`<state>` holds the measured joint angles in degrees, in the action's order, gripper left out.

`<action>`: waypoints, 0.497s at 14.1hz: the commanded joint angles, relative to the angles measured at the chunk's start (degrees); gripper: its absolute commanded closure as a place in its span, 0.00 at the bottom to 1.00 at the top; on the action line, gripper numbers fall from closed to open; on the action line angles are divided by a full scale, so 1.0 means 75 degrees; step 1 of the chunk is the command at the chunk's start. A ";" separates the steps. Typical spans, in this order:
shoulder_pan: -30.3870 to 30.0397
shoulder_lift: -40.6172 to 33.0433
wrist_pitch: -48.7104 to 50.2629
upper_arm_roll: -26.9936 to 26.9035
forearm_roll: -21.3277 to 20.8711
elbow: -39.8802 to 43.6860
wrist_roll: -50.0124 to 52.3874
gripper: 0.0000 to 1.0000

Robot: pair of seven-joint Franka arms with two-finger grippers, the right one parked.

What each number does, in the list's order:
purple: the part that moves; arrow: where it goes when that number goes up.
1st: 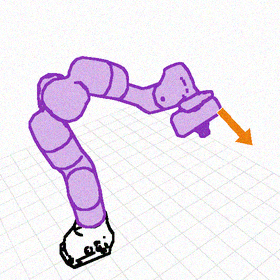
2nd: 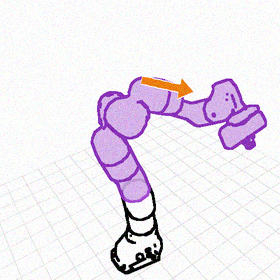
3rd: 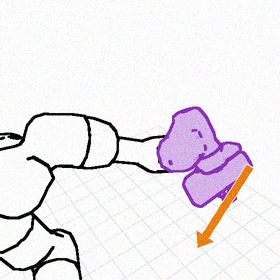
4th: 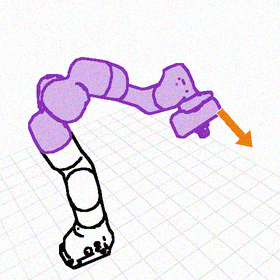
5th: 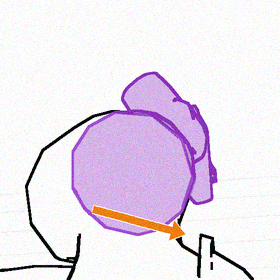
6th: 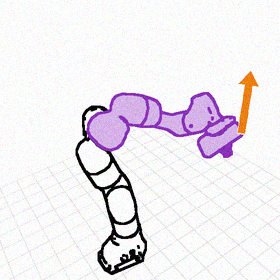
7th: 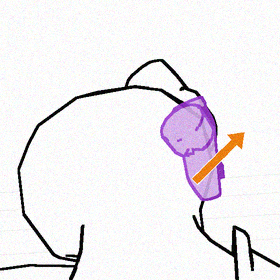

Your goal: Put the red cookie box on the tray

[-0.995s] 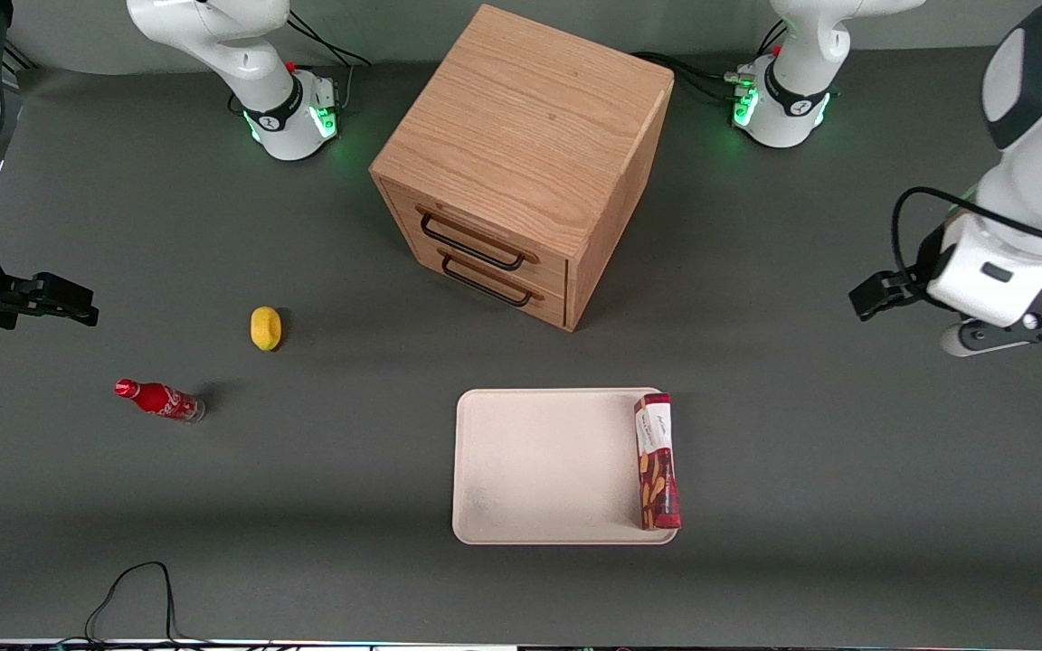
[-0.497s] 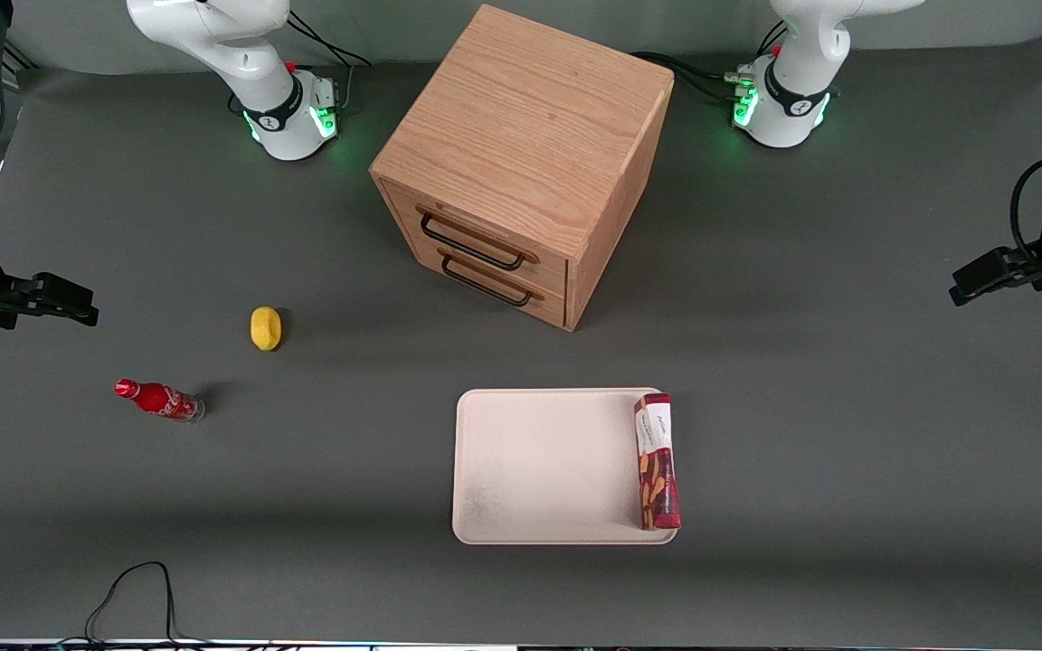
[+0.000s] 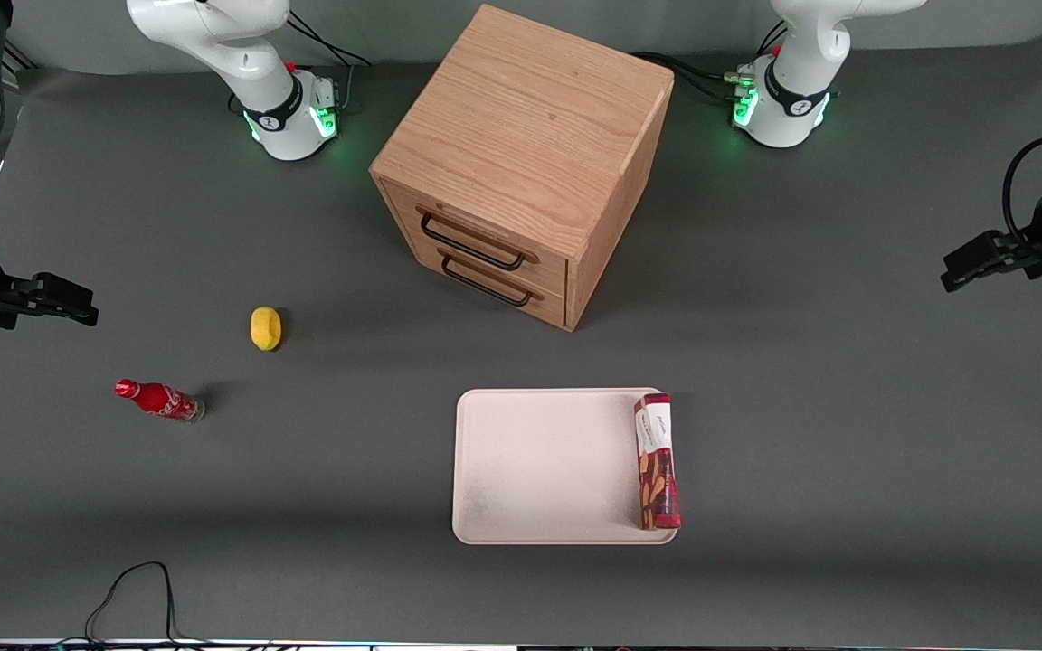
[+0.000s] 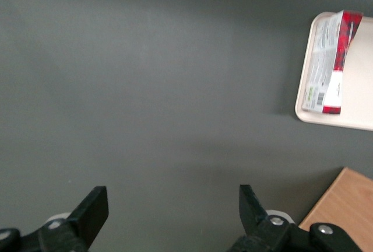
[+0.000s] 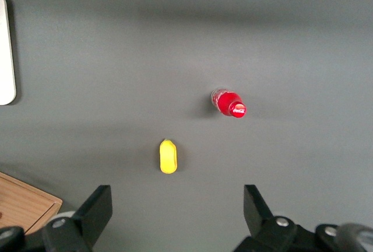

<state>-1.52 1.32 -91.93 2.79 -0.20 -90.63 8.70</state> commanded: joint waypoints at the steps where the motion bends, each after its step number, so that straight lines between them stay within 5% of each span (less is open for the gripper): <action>1: 0.0063 -0.0071 0.0385 -0.0056 0.0073 0.0119 -0.0572 0.00; 7: 0.0097 -0.0071 0.0562 -0.0056 0.0062 0.0166 -0.0621 0.00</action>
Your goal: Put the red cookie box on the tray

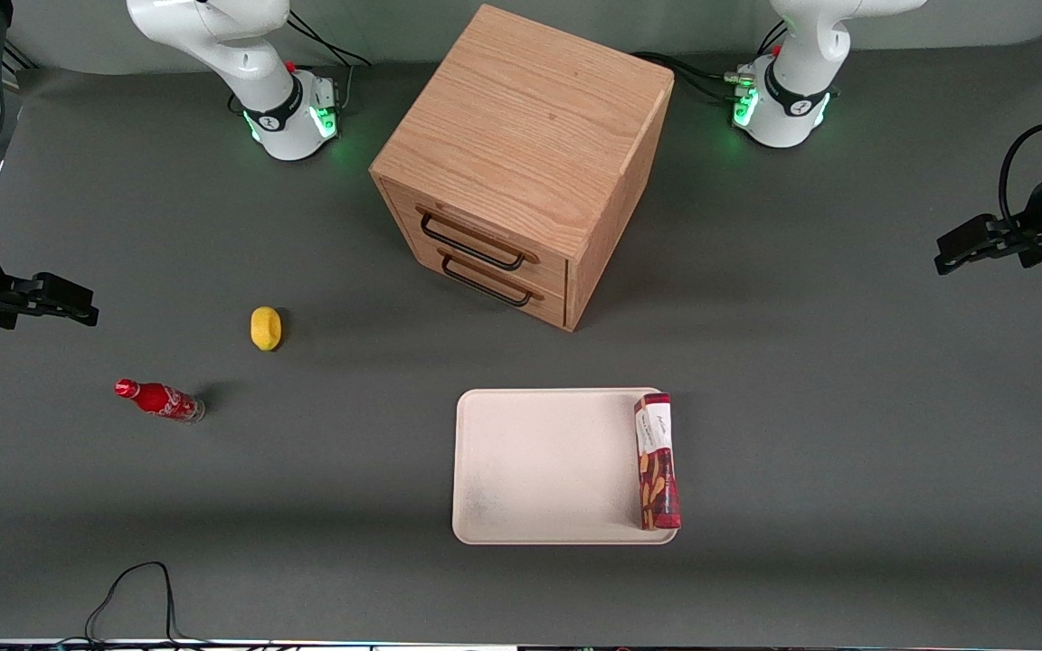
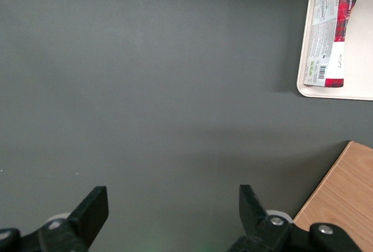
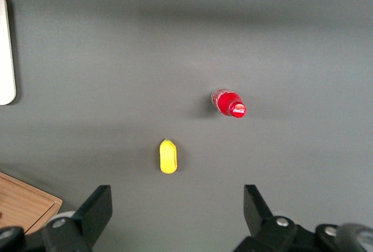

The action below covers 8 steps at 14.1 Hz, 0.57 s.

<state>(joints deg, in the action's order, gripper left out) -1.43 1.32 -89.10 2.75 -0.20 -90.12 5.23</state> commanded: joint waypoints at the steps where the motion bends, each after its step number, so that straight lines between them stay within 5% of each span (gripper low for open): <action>1: 0.0073 -0.0071 0.0185 -0.0016 0.0062 0.0086 -0.0170 0.00; 8: 0.0049 -0.0024 0.0314 0.0113 0.0015 0.0086 -0.0393 0.00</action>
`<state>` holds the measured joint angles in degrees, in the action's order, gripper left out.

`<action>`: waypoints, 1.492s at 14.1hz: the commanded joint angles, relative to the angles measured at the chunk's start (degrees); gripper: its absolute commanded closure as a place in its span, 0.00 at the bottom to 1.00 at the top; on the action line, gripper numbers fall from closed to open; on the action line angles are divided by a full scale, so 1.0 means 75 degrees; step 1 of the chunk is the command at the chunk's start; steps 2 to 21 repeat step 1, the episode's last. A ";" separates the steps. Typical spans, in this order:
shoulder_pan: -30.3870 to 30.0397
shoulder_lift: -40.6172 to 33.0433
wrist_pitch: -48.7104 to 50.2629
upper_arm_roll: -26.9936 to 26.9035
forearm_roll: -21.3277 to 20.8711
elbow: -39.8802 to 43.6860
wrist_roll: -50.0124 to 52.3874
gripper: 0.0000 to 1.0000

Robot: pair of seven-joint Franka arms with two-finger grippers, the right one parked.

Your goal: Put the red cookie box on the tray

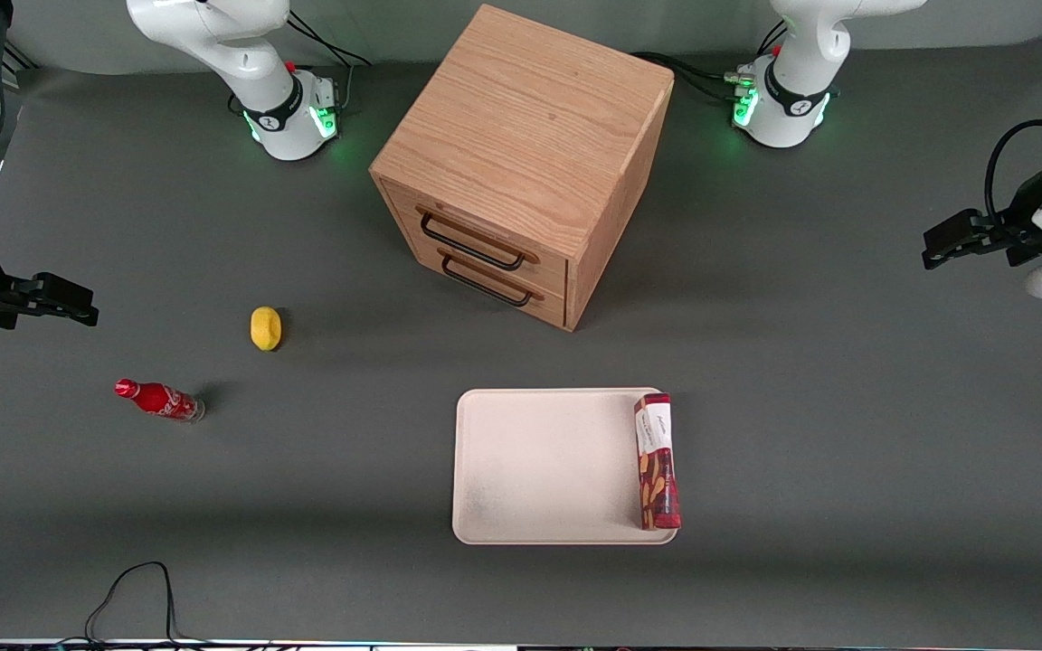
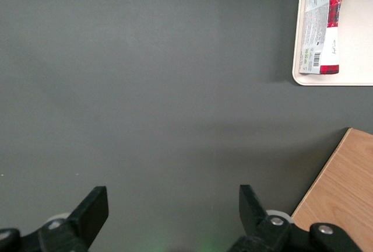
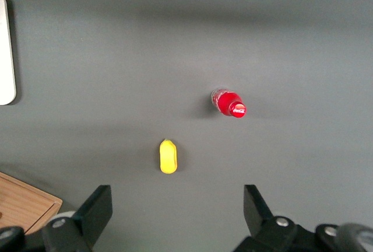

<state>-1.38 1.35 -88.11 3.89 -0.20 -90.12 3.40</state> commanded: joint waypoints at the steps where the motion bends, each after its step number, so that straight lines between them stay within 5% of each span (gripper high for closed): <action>1: 0.0044 -0.0028 0.0181 -0.0038 0.0015 0.0086 -0.0149 0.00; 21: 0.0044 -0.0028 0.0181 -0.0038 0.0015 0.0086 -0.0149 0.00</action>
